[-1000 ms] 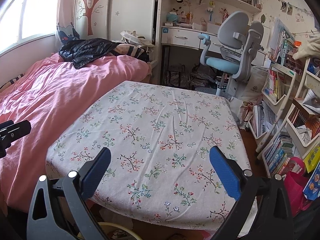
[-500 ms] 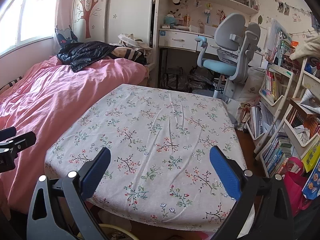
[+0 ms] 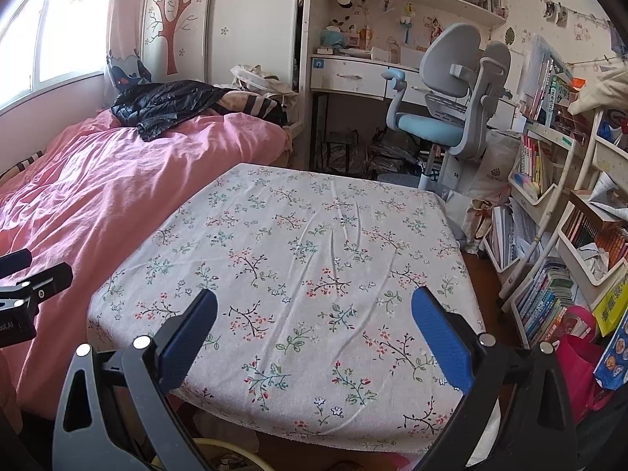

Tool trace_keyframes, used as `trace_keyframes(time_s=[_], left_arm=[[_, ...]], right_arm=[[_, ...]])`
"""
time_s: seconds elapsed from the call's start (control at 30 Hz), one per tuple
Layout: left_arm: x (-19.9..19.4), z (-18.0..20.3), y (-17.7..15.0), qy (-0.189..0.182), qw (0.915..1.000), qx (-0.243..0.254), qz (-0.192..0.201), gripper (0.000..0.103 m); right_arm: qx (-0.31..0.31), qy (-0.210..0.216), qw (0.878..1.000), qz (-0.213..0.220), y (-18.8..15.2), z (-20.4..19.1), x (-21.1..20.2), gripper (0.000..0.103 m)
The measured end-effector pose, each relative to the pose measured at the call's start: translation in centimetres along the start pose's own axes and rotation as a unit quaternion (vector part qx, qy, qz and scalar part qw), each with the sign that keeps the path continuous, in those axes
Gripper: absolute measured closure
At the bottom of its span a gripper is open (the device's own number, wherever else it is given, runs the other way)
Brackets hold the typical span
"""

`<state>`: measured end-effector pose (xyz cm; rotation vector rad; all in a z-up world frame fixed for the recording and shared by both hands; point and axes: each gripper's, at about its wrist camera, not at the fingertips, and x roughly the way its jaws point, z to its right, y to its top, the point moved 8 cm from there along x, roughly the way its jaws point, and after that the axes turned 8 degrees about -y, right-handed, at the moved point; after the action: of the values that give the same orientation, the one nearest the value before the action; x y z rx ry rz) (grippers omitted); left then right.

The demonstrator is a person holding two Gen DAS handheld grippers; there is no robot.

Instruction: Collect trash

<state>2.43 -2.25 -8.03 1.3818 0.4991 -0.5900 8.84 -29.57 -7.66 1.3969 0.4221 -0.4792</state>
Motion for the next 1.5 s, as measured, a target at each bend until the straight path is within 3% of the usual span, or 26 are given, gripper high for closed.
trace_keyframes(time_s=[1.13,1.5], left_arm=[[-0.2,1.1,0.1,-0.015,0.9994,0.027,-0.013,0.007],[-0.5,0.6,0.2,-0.032,0.9994,0.005,-0.013,0.007]], right_arm=[[-0.009,-0.005,1.000,-0.009,-0.4,0.0,0.3,0.008],[-0.001,-0.005,1.000,-0.008,-0.5,0.3,0.4,0.008]])
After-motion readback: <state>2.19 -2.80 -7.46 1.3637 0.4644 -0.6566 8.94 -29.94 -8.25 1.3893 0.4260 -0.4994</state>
